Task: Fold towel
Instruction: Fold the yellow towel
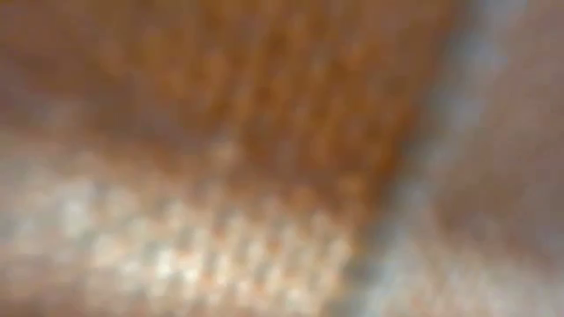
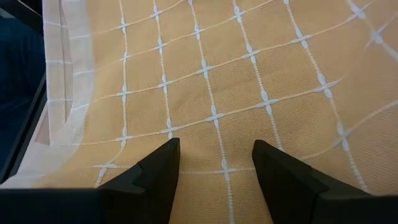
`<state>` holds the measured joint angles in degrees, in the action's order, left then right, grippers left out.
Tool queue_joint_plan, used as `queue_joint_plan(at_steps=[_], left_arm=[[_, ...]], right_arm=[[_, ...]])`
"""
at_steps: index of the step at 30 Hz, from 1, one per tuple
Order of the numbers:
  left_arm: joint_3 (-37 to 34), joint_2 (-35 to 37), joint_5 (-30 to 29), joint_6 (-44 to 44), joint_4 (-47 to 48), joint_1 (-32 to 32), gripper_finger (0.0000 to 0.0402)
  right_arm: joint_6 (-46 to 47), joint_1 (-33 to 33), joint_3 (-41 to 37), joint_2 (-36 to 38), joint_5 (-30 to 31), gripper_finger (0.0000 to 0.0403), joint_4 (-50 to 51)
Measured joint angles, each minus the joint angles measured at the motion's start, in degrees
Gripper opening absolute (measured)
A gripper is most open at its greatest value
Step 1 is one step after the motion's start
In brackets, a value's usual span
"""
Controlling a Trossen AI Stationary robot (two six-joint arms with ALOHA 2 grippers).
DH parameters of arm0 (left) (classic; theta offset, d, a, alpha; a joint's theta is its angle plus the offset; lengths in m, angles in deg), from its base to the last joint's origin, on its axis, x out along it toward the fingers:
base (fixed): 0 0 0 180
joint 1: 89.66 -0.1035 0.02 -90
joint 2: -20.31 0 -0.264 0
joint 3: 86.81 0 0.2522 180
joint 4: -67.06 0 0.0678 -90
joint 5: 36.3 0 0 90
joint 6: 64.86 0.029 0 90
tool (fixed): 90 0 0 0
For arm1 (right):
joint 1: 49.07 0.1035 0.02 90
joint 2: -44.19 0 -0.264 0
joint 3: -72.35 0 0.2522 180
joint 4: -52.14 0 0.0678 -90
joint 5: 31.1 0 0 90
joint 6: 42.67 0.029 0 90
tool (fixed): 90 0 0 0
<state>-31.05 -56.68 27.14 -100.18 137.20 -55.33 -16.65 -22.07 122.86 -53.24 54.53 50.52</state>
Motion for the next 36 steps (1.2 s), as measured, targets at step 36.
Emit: queue_joint_plan(at_steps=[36], left_arm=[[4.0, -0.6, -1.9, 5.9, -29.6, 2.4, 0.0222]], right_arm=[[-11.2, -4.8, 0.0, 6.2, 20.6, 0.0194, -6.2]])
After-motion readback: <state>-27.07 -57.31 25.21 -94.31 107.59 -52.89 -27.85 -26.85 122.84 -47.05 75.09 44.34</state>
